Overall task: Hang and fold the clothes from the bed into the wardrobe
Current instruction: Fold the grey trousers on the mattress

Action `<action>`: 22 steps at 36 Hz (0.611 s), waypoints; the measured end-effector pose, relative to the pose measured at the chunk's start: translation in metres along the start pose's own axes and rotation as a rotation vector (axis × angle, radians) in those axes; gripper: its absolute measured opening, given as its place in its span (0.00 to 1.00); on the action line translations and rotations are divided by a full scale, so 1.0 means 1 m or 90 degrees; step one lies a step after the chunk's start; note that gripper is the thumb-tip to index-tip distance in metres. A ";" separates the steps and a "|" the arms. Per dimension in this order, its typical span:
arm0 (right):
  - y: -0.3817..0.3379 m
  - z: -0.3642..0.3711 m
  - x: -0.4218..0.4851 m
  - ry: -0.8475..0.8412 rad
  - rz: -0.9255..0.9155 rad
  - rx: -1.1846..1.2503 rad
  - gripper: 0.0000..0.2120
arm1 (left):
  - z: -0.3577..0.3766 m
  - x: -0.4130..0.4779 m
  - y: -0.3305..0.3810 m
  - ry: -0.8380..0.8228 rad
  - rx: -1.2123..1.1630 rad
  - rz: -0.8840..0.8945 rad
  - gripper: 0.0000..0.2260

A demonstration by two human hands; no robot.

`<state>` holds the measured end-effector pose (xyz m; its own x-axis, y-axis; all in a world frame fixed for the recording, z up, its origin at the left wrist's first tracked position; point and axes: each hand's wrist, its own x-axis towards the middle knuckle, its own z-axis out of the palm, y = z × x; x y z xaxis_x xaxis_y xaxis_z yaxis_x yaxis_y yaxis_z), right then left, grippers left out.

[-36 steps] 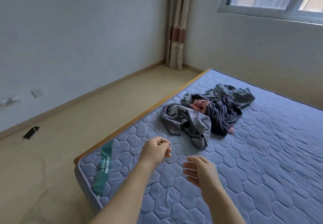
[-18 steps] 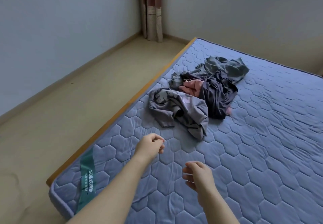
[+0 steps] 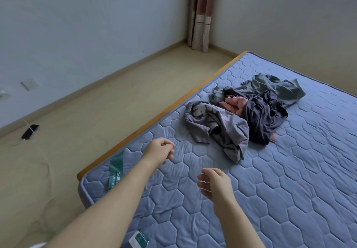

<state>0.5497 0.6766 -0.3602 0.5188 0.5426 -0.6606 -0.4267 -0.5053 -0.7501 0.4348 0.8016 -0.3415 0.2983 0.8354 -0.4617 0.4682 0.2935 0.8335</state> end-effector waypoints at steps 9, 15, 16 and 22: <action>0.001 0.094 -0.028 -0.043 0.008 -0.038 0.06 | -0.103 0.007 -0.027 0.057 -0.067 0.001 0.11; -0.002 0.211 -0.033 -0.074 0.006 -0.091 0.07 | -0.203 0.034 -0.054 0.100 -0.129 -0.005 0.11; 0.000 0.234 -0.034 -0.083 0.010 -0.103 0.07 | -0.221 0.038 -0.059 0.107 -0.137 -0.006 0.11; 0.012 0.376 -0.033 -0.153 0.032 -0.156 0.08 | -0.331 0.063 -0.101 0.149 -0.155 -0.059 0.11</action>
<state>0.2486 0.9050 -0.3592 0.2997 0.6414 -0.7063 -0.2412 -0.6653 -0.7065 0.1306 0.9789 -0.3546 0.0521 0.8755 -0.4805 0.2633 0.4521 0.8522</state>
